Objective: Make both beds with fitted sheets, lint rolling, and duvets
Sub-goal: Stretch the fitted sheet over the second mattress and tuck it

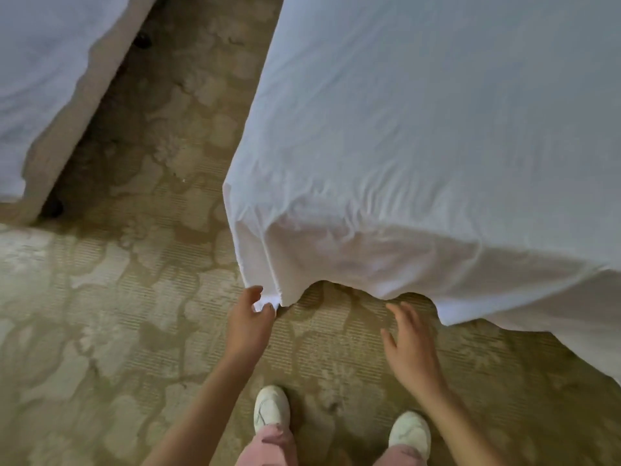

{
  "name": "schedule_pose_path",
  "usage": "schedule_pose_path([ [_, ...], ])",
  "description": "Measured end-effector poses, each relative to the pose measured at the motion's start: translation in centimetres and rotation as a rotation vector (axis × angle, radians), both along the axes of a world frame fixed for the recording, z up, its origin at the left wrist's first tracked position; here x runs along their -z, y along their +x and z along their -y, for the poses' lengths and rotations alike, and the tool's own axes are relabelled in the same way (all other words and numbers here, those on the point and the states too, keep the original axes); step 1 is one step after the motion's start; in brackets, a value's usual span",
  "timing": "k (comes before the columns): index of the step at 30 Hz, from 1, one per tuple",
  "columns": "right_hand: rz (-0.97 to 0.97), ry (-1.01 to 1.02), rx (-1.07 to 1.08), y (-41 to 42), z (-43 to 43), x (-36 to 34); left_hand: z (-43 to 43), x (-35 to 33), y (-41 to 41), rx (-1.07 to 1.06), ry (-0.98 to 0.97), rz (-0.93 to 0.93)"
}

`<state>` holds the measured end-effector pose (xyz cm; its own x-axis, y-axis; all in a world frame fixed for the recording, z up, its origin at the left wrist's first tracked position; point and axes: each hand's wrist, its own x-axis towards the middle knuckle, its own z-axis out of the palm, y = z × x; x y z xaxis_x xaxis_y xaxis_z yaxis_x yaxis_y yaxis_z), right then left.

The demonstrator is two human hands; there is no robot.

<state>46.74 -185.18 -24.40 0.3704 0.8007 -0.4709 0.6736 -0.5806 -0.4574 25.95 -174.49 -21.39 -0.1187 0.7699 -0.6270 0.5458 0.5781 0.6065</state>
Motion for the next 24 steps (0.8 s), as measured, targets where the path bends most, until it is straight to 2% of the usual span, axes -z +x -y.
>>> schedule_pose_path([
  [4, -0.092, 0.063, 0.097, -4.5, -3.4, 1.9, -3.3, 1.7, -2.3, -0.048, 0.089, 0.070],
  [8, -0.114, 0.146, 0.055, -5.8, -5.6, 5.7, -4.9, 6.2, -1.3, -0.101, 0.138, 0.112],
  [11, 0.020, 0.242, 0.029, -4.9, -7.5, 9.7, -6.5, 10.9, -0.2, -0.135, 0.310, 0.131],
  [14, 0.178, 0.454, 0.028, -4.0, -9.4, 13.8, -8.6, 15.9, -0.5, -0.118, 0.476, 0.083],
  [16, 0.232, 0.573, -0.050, -3.6, -10.4, 16.7, -10.0, 18.1, -0.6, -0.163, 0.519, 0.100],
  [18, 0.249, 0.658, -0.140, -3.3, -11.5, 19.3, -11.2, 20.2, -1.2, -0.141, 0.591, 0.067],
  [21, 0.210, 0.856, -0.136, -3.3, -13.4, 21.7, -13.1, 22.3, -2.4, 0.043, 0.818, -0.042],
  [24, 0.236, 1.009, -0.251, -4.1, -14.7, 22.9, -14.1, 22.4, -2.9, 0.149, 0.869, 0.094],
])
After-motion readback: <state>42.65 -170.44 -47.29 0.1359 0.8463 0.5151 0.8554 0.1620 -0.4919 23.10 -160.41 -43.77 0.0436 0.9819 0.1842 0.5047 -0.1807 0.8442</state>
